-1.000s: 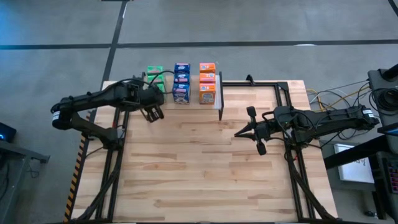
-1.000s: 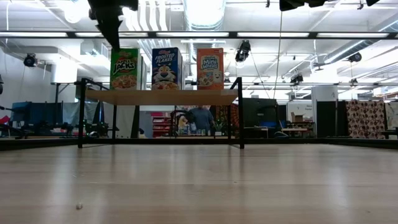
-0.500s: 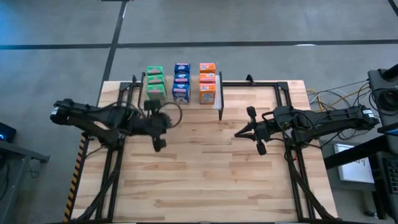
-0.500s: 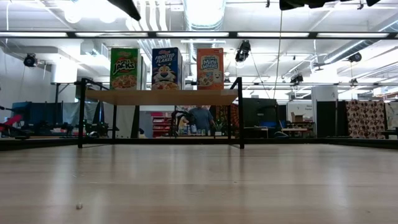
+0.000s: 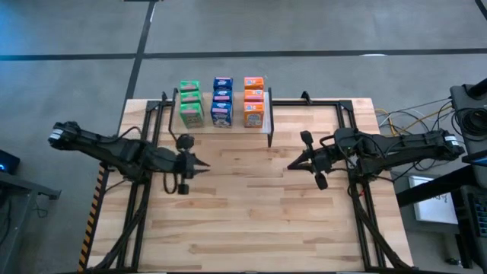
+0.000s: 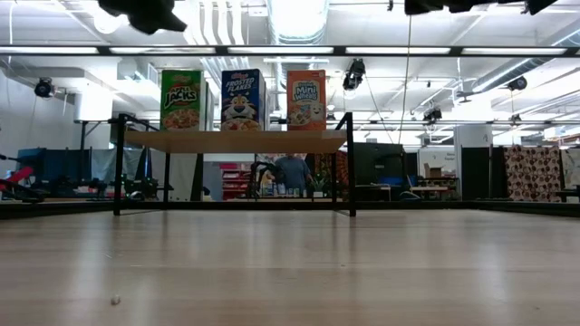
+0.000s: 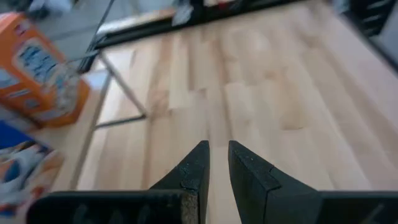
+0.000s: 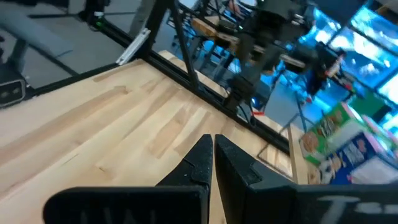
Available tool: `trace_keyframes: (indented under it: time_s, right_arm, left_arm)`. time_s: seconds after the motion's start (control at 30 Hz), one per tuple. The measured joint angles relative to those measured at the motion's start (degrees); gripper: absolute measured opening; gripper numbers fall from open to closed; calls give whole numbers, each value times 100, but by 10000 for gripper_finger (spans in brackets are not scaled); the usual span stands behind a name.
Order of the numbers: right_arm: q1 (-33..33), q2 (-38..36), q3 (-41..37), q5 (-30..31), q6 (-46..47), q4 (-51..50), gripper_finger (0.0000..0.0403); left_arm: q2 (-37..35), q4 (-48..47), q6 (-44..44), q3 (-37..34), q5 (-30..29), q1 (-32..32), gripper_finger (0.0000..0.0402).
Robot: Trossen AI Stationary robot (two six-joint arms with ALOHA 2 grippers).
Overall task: Stack cereal on shelf
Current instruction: Return to Home Position
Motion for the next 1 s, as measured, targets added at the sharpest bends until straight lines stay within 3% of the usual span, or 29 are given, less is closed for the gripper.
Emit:
trace_keyframes:
  time_s: [0.37,0.67,1.0]
  right_arm:
    - [-427,-57,-822,-26,1129,702,9]
    - [-447,-716,-1841,-24,1445,1924,9]
    - [-447,-2073,-3125,-24,1867,2745,9]
  left_arm:
    - [-2006,1088,254,-1902,272,0,41]
    - [-3288,1518,262,-2741,270,0,41]
    - [-4094,1526,392,-3120,250,2,41]
